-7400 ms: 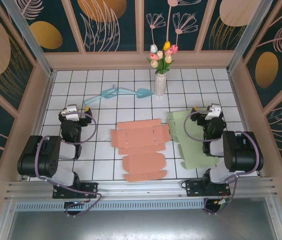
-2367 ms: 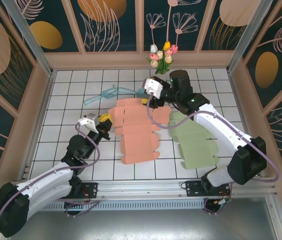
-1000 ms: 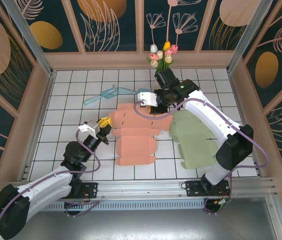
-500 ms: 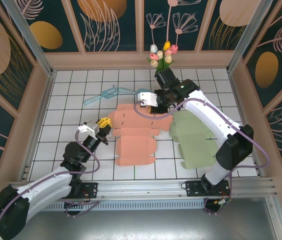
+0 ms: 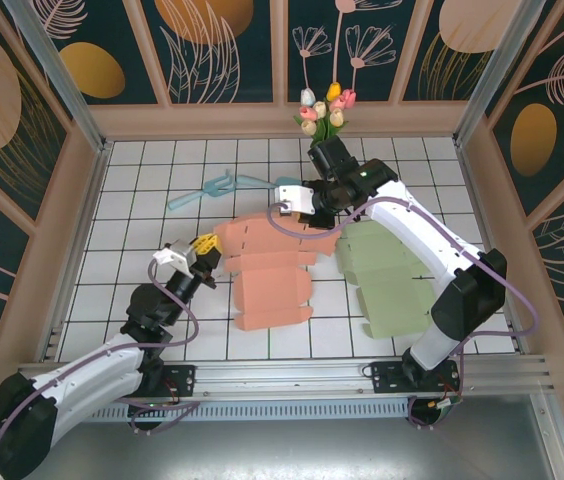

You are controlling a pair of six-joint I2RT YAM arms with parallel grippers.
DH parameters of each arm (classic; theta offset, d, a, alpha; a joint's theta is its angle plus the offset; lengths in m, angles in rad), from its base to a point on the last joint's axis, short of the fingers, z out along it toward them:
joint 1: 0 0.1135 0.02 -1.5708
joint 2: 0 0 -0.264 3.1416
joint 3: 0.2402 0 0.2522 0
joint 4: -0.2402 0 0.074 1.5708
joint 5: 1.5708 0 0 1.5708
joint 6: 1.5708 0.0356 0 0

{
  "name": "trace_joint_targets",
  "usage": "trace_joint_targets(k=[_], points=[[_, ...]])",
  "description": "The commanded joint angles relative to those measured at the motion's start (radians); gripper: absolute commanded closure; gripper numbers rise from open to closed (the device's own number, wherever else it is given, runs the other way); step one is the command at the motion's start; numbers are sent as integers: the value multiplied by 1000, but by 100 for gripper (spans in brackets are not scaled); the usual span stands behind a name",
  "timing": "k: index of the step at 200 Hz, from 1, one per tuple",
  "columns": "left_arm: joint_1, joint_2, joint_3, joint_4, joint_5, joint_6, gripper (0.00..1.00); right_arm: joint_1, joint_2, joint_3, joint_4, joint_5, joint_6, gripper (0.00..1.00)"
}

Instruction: Fold the paper box

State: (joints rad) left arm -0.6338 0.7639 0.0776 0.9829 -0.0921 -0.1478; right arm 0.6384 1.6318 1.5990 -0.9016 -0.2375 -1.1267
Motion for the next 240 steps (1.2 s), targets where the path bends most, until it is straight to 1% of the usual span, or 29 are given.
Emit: trace_joint_targets(k=[1,19,41,56,69,84,106,140,167,180,198,217,240], points=[[1,-39,61,-104,-164,-79,76,-4,-22,28,-9,58,25,100],[2,-44,132,-238,-187,-113,77,-1,-6,42,-7,129,49,100],[2,-30,232,-398,-159,-181,77,2,13,55,-5,201,65,100],[1,-25,286,-480,-120,-243,79,2,17,59,-7,210,65,100],[0,-26,324,-530,-59,-290,81,3,17,58,-5,213,67,100],[-2,-23,358,-579,5,-338,81,3,22,56,-3,229,70,100],[-4,1,383,-610,63,-389,82,2,31,57,-10,228,73,100],[-6,127,416,-624,70,-417,87,3,42,67,-28,203,82,100],[-7,217,420,-561,110,-450,92,3,31,52,-29,200,76,100],[-7,242,428,-550,93,-460,94,3,21,39,-26,197,70,100],[-5,271,444,-559,23,-466,95,3,4,17,-16,187,58,100],[-5,325,489,-593,-25,-468,96,3,-17,-11,-8,168,47,100],[-5,382,539,-652,-135,-459,97,3,-53,-70,20,166,35,100]])
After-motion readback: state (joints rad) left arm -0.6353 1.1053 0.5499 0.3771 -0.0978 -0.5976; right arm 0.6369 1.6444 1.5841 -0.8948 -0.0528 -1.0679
